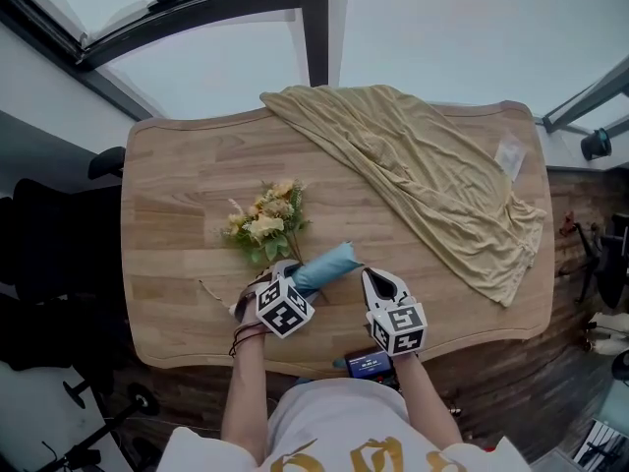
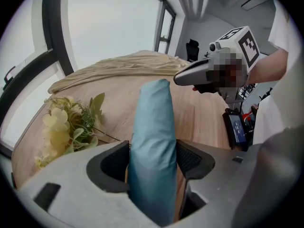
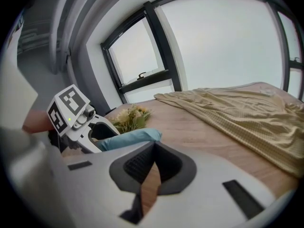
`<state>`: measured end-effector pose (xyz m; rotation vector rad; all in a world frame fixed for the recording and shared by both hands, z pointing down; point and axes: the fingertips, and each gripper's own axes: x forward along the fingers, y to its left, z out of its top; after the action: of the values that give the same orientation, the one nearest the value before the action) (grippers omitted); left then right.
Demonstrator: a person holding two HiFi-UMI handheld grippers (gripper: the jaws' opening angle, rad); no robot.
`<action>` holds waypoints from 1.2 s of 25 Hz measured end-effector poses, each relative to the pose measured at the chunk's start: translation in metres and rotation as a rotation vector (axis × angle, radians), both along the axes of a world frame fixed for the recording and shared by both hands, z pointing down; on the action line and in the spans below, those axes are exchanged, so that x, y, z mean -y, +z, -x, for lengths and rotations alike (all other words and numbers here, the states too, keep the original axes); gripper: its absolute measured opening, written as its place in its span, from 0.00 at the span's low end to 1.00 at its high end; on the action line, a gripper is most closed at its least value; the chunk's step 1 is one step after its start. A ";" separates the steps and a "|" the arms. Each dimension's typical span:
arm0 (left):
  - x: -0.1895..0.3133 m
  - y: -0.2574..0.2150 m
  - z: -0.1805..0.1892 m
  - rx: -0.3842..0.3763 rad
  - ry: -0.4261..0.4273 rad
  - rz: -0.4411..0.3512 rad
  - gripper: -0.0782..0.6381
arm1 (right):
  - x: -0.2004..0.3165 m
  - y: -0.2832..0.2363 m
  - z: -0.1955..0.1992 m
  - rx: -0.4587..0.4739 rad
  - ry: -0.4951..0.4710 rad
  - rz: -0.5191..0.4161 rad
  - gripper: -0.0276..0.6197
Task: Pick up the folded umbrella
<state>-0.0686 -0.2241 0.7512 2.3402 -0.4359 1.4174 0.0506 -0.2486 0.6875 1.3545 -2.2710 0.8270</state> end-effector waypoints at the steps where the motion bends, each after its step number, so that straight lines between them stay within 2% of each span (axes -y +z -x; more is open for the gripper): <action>1: -0.001 0.003 -0.001 0.009 0.009 0.006 0.53 | -0.001 0.001 0.000 0.000 0.001 0.003 0.06; 5: -0.001 0.012 0.001 0.046 0.035 -0.007 0.53 | -0.001 0.001 -0.001 -0.001 0.000 0.009 0.06; 10: 0.000 0.014 0.000 0.056 0.039 -0.025 0.53 | 0.000 0.005 -0.008 -0.012 0.010 0.023 0.06; 16: -0.001 0.016 0.000 0.114 0.058 -0.071 0.52 | 0.001 0.002 -0.005 -0.010 0.007 0.015 0.06; 21: -0.003 0.014 0.001 0.107 0.005 -0.040 0.50 | 0.000 -0.003 -0.007 -0.012 0.010 0.008 0.06; 26: -0.006 0.012 0.002 0.102 0.004 -0.072 0.50 | -0.002 -0.005 -0.010 -0.016 0.015 0.001 0.06; 30: -0.009 0.006 0.002 0.076 -0.020 -0.063 0.50 | -0.003 -0.009 -0.010 -0.020 0.014 -0.006 0.06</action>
<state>-0.0709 -0.2155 0.7576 2.3298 -0.5318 1.5080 0.0609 -0.2454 0.6784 1.3770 -2.2531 0.8085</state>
